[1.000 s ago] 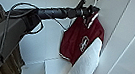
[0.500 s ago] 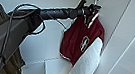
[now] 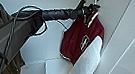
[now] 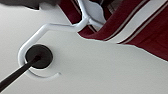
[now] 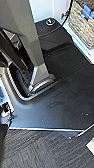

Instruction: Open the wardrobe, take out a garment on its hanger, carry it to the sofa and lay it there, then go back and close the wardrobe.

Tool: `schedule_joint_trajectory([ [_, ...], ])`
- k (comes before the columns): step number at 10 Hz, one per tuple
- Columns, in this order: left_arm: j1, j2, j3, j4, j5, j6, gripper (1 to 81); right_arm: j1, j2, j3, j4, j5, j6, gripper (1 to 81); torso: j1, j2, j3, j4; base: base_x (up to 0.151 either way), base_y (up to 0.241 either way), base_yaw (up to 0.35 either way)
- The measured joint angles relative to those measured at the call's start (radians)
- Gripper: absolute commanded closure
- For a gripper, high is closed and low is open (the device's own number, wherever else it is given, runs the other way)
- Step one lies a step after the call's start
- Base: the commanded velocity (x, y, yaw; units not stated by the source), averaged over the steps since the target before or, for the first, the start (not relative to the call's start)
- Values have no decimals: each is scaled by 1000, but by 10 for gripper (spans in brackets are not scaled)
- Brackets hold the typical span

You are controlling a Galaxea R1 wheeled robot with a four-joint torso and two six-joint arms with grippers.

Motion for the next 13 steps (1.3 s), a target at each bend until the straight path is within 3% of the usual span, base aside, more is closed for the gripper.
schedule_joint_trajectory([
  [3,10,-9,29,27,-27,15,10,0,0,0,0,0,0,10,0,0,0,0,0,0,0],
  [4,20,-19,49,28,-4,-7,811,0,0,0,0,0,0,10,0,0,0,0,0,0,0],
  [5,31,-21,57,27,-32,-19,811,1,0,0,0,0,0,10,0,0,0,0,0,0,0],
  [9,29,-36,87,28,-24,-16,811,0,0,0,0,0,0,10,0,0,0,0,0,0,0],
  [13,-41,-48,116,28,91,-32,811,2,0,0,0,0,0,10,1,1,-1,0,0,0,0],
])
